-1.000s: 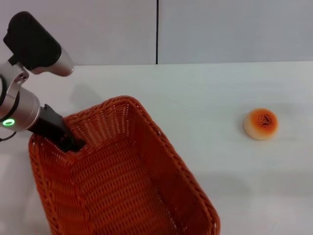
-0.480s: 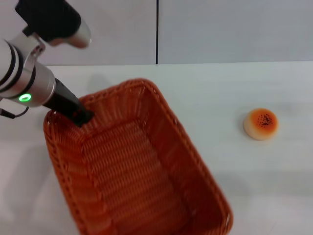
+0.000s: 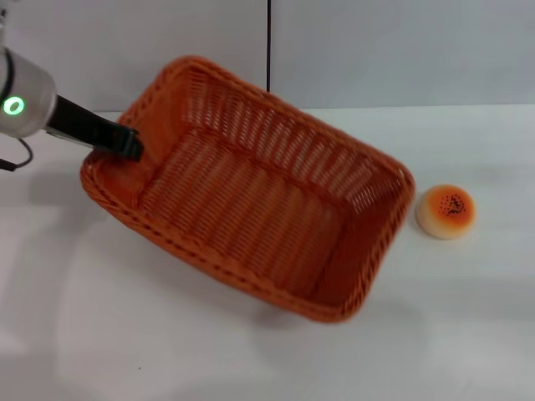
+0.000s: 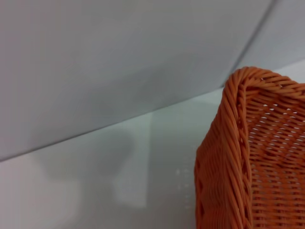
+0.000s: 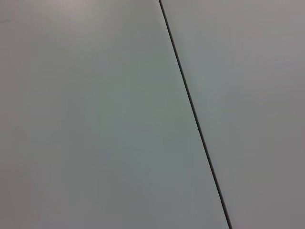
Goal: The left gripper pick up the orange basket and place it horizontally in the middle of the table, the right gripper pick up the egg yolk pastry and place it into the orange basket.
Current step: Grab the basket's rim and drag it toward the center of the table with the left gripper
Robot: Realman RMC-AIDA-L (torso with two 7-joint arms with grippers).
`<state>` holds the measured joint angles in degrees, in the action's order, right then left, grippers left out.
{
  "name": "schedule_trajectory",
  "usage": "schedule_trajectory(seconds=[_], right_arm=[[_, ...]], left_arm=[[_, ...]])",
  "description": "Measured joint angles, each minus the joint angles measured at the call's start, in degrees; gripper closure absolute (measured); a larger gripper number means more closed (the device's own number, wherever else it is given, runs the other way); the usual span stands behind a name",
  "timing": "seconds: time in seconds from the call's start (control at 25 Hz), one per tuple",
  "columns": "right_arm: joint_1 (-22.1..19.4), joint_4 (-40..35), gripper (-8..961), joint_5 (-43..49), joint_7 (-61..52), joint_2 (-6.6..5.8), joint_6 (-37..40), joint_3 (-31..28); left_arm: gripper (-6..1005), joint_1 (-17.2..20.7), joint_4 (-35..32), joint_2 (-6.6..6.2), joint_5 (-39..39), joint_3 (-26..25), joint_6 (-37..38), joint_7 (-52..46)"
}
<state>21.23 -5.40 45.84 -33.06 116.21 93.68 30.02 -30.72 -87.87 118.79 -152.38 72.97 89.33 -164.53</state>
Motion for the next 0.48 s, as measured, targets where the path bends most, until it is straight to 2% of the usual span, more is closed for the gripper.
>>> schedule_trajectory(seconds=[0.12,0.48], right_arm=[[0.61,0.83,222,0.02,-0.01,-0.76,-0.05,-0.02],[1.60,2.15,222,0.05,-0.11,-1.59,-1.43,-0.06]], left_arm=[[837,-0.05,1.70,0.05,0.18,-4.07,0.03,-0.31],[836,1.53,5.30,0.09,0.50,-6.68,0.15,-0.45]])
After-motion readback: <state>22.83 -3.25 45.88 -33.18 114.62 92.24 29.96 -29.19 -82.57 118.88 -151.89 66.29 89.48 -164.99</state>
